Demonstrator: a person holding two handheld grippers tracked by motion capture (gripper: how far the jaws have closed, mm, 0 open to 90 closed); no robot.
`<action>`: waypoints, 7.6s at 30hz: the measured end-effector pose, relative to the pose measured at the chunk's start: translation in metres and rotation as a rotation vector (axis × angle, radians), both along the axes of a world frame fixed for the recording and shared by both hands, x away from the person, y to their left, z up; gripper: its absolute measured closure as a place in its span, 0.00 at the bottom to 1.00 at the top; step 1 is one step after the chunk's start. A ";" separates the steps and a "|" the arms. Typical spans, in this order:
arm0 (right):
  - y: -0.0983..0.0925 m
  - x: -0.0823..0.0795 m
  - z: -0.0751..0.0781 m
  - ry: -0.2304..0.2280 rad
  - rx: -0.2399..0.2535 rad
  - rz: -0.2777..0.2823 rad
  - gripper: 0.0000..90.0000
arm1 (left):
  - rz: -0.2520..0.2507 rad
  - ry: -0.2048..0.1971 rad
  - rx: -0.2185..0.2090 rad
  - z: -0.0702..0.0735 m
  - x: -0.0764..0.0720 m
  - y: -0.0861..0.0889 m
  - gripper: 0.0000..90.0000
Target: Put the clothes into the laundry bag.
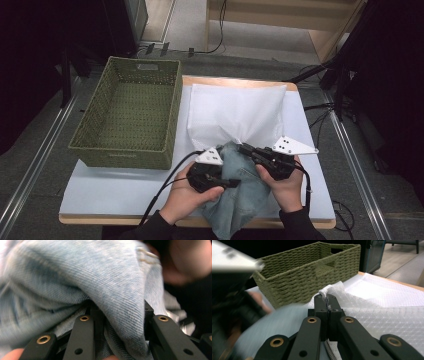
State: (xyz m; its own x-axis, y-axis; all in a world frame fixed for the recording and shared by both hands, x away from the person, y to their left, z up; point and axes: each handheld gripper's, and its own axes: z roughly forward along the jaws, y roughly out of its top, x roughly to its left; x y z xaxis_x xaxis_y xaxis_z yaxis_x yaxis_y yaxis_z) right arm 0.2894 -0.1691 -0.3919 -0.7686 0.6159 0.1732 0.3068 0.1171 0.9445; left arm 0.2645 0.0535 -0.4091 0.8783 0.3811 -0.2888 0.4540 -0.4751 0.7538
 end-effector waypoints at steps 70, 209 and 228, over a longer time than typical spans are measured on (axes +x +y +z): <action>-0.023 0.006 -0.017 0.060 -0.032 -0.034 1.00 | 0.191 0.016 -0.081 0.007 0.020 0.016 0.31; -0.024 0.000 -0.012 0.061 0.023 -0.033 1.00 | 0.295 -0.128 -0.015 -0.024 0.014 0.033 0.21; -0.025 -0.002 -0.010 0.054 0.029 -0.036 1.00 | 0.290 -0.159 -0.076 -0.022 0.018 -0.040 0.99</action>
